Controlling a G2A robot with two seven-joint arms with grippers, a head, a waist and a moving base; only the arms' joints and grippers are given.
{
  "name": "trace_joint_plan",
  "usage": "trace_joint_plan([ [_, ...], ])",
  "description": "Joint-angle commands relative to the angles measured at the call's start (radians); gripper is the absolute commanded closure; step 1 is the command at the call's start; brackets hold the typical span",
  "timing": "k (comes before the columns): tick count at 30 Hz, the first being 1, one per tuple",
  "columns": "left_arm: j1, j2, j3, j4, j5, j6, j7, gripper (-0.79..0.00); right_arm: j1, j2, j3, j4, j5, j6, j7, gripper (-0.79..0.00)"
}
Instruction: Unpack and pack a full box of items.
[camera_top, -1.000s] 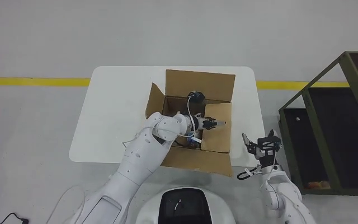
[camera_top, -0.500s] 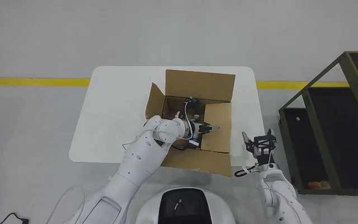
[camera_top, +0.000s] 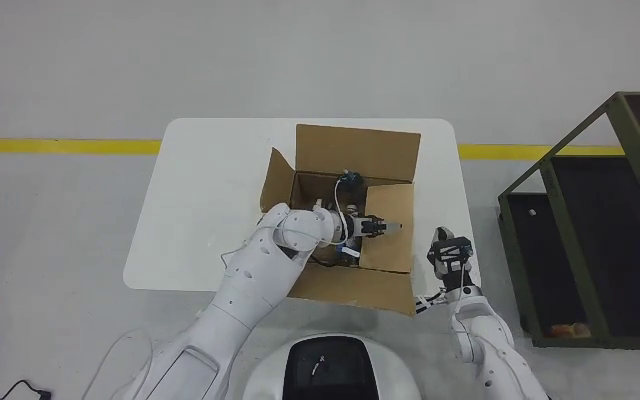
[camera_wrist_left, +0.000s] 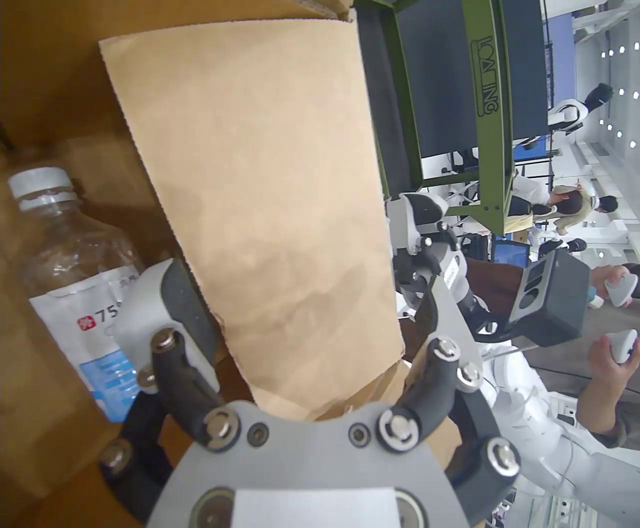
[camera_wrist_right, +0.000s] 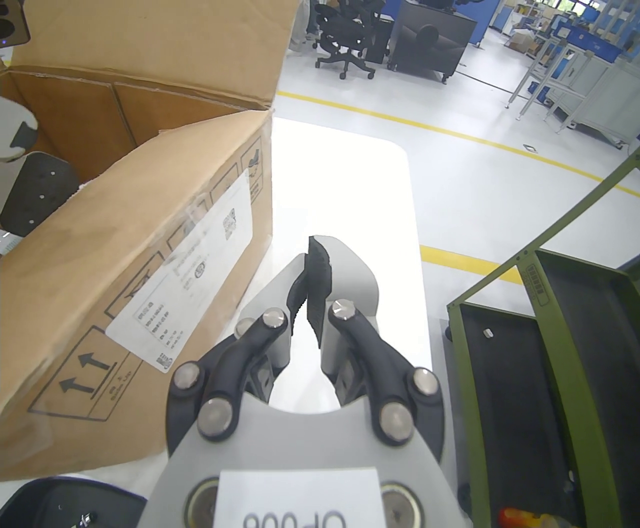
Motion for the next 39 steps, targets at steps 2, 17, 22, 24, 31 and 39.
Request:
trace_joint_plan([
  [2, 0.001, 0.002, -0.007, -0.019, -0.016, -0.005, -0.008, -0.785, 0.010, -0.002, -0.005, 0.007, 0.006, -0.011, 0.000, 0.000],
  [17, 0.048, 0.025, -0.065, -0.183, -0.095, 0.011, -0.037, -0.785, 0.043, -0.010, -0.026, 0.003, 0.065, -0.108, -0.014, 0.000],
  [22, 0.054, 0.028, -0.073, -0.238, -0.136, 0.006, -0.042, -0.785, 0.040, -0.009, -0.008, -0.009, 0.078, -0.125, -0.025, 0.000],
  [24, 0.050, 0.028, -0.069, -0.247, -0.145, 0.005, -0.045, -0.785, 0.033, -0.008, 0.013, -0.016, 0.094, -0.107, -0.027, 0.000],
  [31, 0.021, 0.016, -0.019, -0.247, -0.194, -0.014, -0.047, -0.785, -0.039, 0.001, 0.144, -0.076, 0.154, -0.026, -0.013, 0.000],
  [39, -0.053, -0.030, 0.112, -0.165, -0.254, -0.053, -0.004, -0.785, -0.112, 0.015, 0.316, -0.127, 0.212, 0.005, 0.046, 0.000],
])
